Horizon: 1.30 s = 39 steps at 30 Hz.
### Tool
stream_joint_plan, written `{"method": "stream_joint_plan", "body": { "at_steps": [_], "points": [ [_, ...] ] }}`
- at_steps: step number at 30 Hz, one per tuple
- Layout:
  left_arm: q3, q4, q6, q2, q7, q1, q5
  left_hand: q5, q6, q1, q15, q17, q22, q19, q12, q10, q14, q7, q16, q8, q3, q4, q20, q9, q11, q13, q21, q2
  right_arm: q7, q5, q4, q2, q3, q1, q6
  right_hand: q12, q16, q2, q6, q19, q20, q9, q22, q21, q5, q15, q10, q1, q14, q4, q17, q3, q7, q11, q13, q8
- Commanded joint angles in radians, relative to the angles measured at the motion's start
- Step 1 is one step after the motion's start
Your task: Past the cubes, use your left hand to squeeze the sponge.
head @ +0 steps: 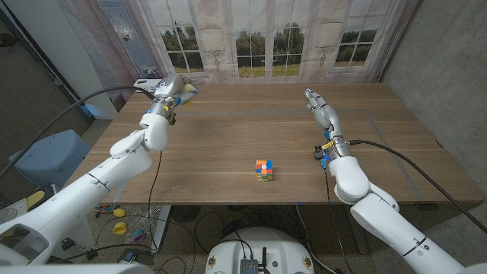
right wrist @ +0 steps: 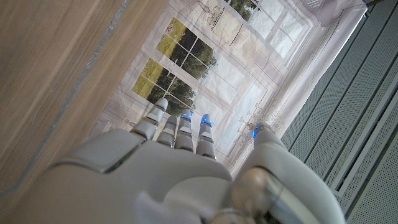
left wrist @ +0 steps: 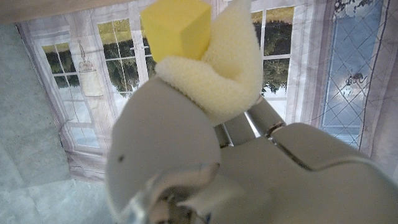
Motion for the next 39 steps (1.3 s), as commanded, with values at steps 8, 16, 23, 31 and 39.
{"method": "stream_joint_plan", "body": {
  "at_steps": [8,16,23,31,39],
  "points": [
    [-0.093,0.077,-0.202,-0.029,-0.087,0.009,-0.34,-0.003,-0.009,0.002,-0.068,0.004,-0.001,-0.009,-0.004,0.003,0.065,0.005,-0.007,0.007,0.015,0.0,-0.078,0.209,0.008,0.188,0.012,0.008,-0.035,-0.037,0.006,0.022,-0.01,-0.013,-0.004,0.0,-0.002,-0.002,0.018,0.009,0.002,0.005,0.003,-0.003,-0.001,0.004,0.014,0.017,0.01,-0.003,0.003,0.01,-0.001,0.002,0.002,-0.001],
    [-0.113,0.117,-0.261,-0.039,-0.146,0.004,-0.465,-0.003,-0.013,0.002,-0.068,0.006,-0.003,-0.01,-0.008,0.004,0.064,0.006,-0.01,0.006,0.02,0.0,-0.079,0.212,0.008,0.19,0.017,0.008,-0.06,-0.069,-0.005,0.035,-0.02,-0.02,-0.011,0.0,-0.002,-0.003,0.02,0.012,0.001,0.005,0.003,-0.002,-0.002,0.002,0.017,0.019,0.014,-0.005,0.002,0.011,0.0,0.001,0.002,-0.001],
    [-0.121,0.147,-0.293,-0.044,-0.186,-0.004,-0.545,-0.003,-0.021,0.002,-0.068,0.005,-0.004,-0.012,-0.012,0.003,0.062,0.006,-0.015,0.007,0.026,-0.001,-0.08,0.221,0.006,0.191,0.02,0.008,-0.074,-0.089,-0.015,0.042,-0.026,-0.023,-0.022,0.0,-0.003,-0.004,0.023,0.012,0.002,0.005,0.003,-0.003,-0.002,0.002,0.019,0.02,0.014,-0.005,0.003,0.012,0.002,0.004,0.002,-0.001],
    [-0.128,0.173,-0.305,-0.048,-0.235,-0.012,-0.639,-0.003,-0.029,0.002,-0.068,0.005,-0.006,-0.018,-0.017,-0.003,0.06,0.003,-0.022,0.01,0.034,-0.001,-0.081,0.233,0.01,0.196,0.022,0.009,-0.082,-0.102,-0.017,0.05,-0.031,-0.021,-0.027,-0.001,-0.003,-0.006,0.024,0.013,0.001,0.005,0.003,-0.003,-0.003,0.002,0.018,0.019,0.015,-0.005,0.003,0.011,0.001,0.003,0.002,-0.001],
    [-0.133,0.189,-0.304,-0.056,-0.277,-0.018,-0.728,-0.004,-0.036,0.001,-0.068,0.005,-0.006,-0.022,-0.02,-0.007,0.058,0.004,-0.028,0.011,0.041,0.0,-0.081,0.241,0.012,0.202,0.025,0.01,-0.089,-0.115,-0.022,0.053,-0.032,-0.026,-0.028,-0.001,-0.003,-0.007,0.025,0.014,0.002,0.005,0.003,-0.003,-0.003,0.004,0.02,0.019,0.016,-0.005,0.003,0.011,0.001,0.003,0.002,-0.002]
  ]
}}
